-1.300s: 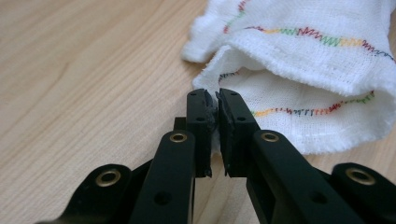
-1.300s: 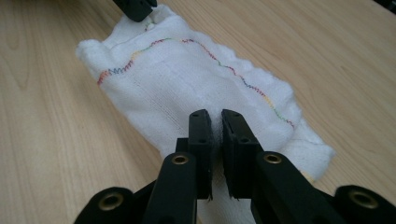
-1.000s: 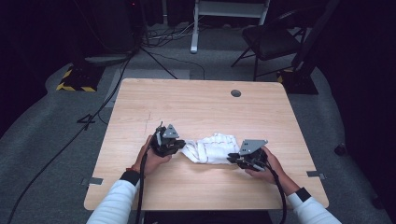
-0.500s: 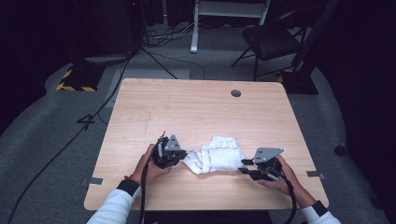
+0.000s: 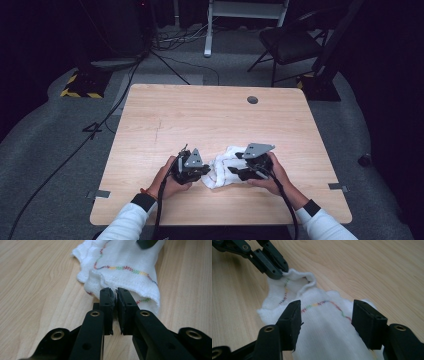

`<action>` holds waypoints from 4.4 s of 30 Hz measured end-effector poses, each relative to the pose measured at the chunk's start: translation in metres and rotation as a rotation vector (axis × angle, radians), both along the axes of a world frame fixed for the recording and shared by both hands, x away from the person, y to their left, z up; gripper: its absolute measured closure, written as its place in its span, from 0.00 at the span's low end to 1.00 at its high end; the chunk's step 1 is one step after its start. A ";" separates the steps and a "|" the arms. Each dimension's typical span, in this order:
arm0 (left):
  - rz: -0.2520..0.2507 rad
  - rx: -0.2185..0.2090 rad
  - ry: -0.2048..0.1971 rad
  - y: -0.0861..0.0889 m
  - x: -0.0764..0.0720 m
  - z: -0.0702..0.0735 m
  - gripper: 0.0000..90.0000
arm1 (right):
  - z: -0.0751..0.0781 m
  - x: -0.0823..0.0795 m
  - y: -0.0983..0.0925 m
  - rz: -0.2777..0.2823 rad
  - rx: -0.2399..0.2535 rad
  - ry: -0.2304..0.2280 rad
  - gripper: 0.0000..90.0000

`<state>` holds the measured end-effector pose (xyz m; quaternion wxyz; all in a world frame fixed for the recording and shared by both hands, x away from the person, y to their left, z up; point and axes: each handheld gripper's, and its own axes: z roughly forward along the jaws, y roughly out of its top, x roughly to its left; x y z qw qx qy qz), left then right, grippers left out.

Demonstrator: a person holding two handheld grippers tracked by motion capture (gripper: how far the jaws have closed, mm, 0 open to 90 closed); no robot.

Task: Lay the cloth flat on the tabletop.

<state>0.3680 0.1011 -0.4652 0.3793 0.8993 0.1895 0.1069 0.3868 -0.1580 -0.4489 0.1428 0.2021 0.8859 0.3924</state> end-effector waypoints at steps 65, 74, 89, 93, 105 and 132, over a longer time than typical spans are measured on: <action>-0.130 0.050 0.021 -0.024 -0.032 -0.008 0.92 | 0.002 -0.044 -0.051 0.008 -0.018 -0.003 0.53; -0.060 0.009 0.058 -0.014 -0.022 -0.004 0.42 | -0.010 -0.027 -0.056 -0.043 -0.090 -0.010 0.95; 0.099 -0.066 0.065 -0.025 0.036 0.013 0.23 | 0.001 -0.018 -0.090 -0.142 -0.047 -0.037 0.96; 0.137 -0.007 0.072 -0.037 0.062 0.000 0.24 | 0.000 -0.014 -0.095 -0.156 -0.044 -0.029 0.96; 0.193 0.041 0.092 -0.077 0.108 -0.020 0.26 | -0.005 -0.005 -0.101 -0.170 -0.040 -0.026 0.96; 0.106 -0.080 0.052 -0.049 0.098 0.007 0.94 | 0.008 0.009 -0.124 -0.262 0.061 -0.047 0.98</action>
